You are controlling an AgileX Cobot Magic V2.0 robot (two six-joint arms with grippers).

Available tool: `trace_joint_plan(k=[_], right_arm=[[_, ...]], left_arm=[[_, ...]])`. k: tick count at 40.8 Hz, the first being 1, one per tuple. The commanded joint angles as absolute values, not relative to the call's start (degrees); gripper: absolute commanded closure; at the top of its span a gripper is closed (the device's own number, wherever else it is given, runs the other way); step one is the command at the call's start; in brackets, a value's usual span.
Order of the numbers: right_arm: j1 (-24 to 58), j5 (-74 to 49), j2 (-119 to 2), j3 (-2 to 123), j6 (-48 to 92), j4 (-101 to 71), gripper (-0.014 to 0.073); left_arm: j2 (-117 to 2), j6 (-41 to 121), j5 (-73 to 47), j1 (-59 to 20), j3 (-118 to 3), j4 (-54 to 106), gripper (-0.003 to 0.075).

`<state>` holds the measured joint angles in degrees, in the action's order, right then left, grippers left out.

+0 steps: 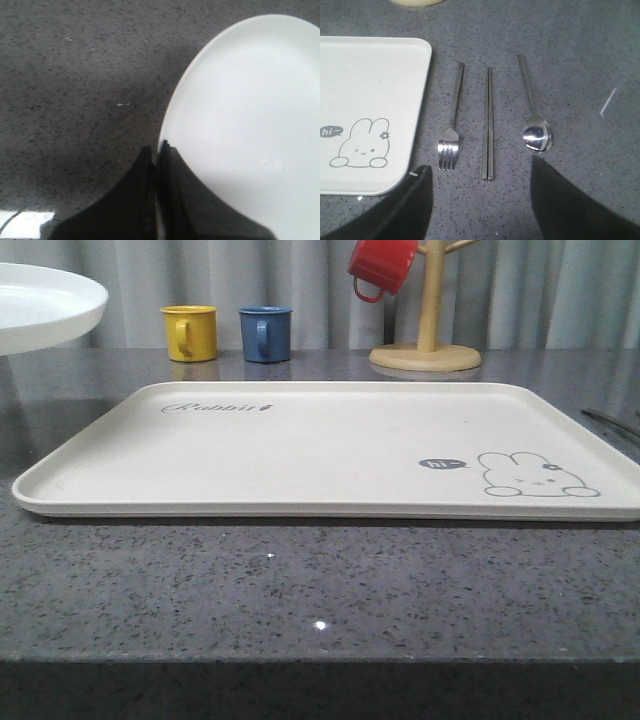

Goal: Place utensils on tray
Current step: 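Lift the plate with the left gripper and lower it onto the tray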

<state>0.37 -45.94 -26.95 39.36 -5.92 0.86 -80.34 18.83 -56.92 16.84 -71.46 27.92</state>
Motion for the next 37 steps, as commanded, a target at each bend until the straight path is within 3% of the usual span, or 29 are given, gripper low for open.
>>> trace_joint_plan(k=[1, 23, 37], right_arm=[[0.1, -42.0, -27.7, 41.2, -5.5, 1.6, 0.0137], [0.1, -42.0, -27.7, 41.2, -5.5, 1.6, 0.0137], [0.1, -42.0, -27.7, 41.2, -5.5, 1.6, 0.0137]], left_arm=[[-78.3, 19.7, -56.0, 13.4, -73.4, 31.8, 0.074], [-82.6, 19.7, -50.2, -7.6, -73.2, 31.8, 0.074], [-91.1, 19.7, -45.3, -12.0, -73.2, 31.8, 0.0739]])
